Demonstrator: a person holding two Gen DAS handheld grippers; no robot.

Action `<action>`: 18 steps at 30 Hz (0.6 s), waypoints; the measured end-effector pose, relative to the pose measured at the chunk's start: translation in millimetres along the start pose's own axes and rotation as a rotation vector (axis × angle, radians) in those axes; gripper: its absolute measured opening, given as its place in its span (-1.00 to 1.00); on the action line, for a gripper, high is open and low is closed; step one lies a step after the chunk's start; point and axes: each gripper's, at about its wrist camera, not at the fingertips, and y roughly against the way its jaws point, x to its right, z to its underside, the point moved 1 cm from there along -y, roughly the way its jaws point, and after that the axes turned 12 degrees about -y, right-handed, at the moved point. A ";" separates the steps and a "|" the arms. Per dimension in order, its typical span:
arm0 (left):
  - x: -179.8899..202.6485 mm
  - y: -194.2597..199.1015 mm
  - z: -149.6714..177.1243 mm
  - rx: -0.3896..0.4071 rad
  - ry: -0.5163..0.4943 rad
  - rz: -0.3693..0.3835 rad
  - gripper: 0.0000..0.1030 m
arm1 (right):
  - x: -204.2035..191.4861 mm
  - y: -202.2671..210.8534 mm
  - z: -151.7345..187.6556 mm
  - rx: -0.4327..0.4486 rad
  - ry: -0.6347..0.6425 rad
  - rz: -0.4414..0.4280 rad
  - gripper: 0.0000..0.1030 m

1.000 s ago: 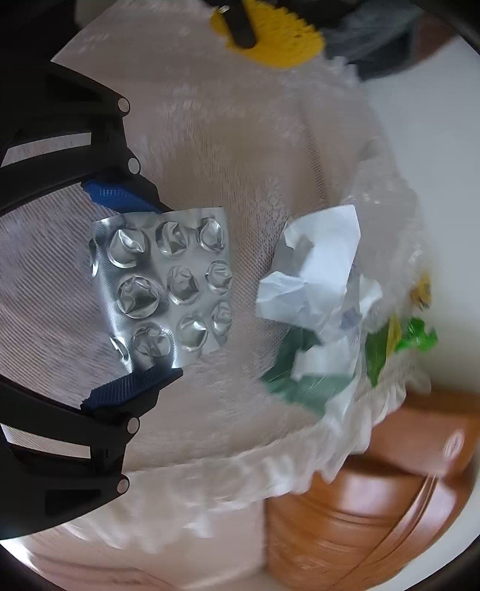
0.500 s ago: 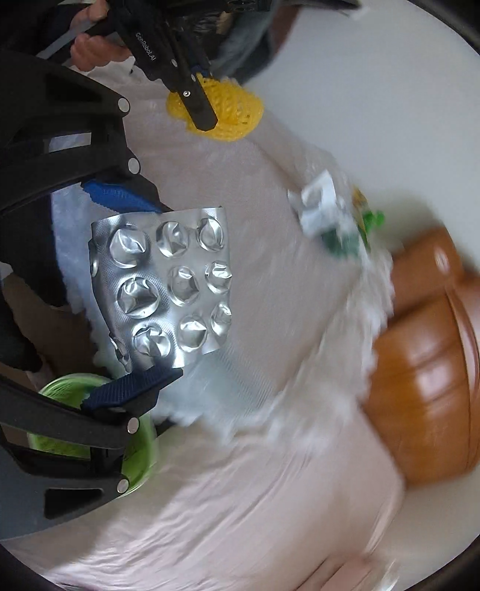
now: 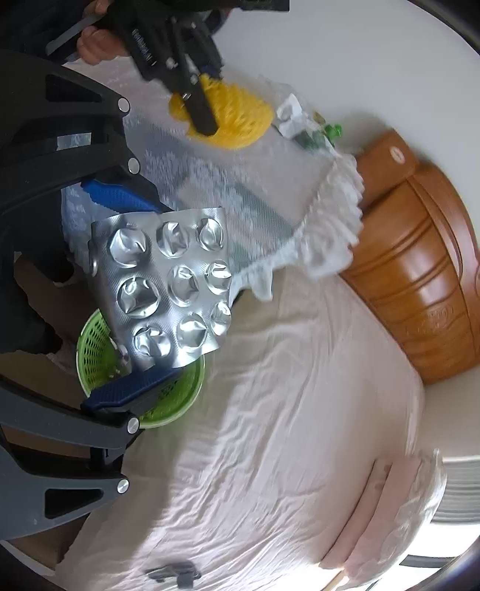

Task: Collect trash
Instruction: 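Carry net and blister pack over the green wastebasket and open both grippers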

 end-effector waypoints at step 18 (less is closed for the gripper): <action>84.8 -129.3 -9.3 -0.176 -0.042 0.061 0.00 | 93.5 -3.3 -1.1 -0.081 -0.034 0.078 0.46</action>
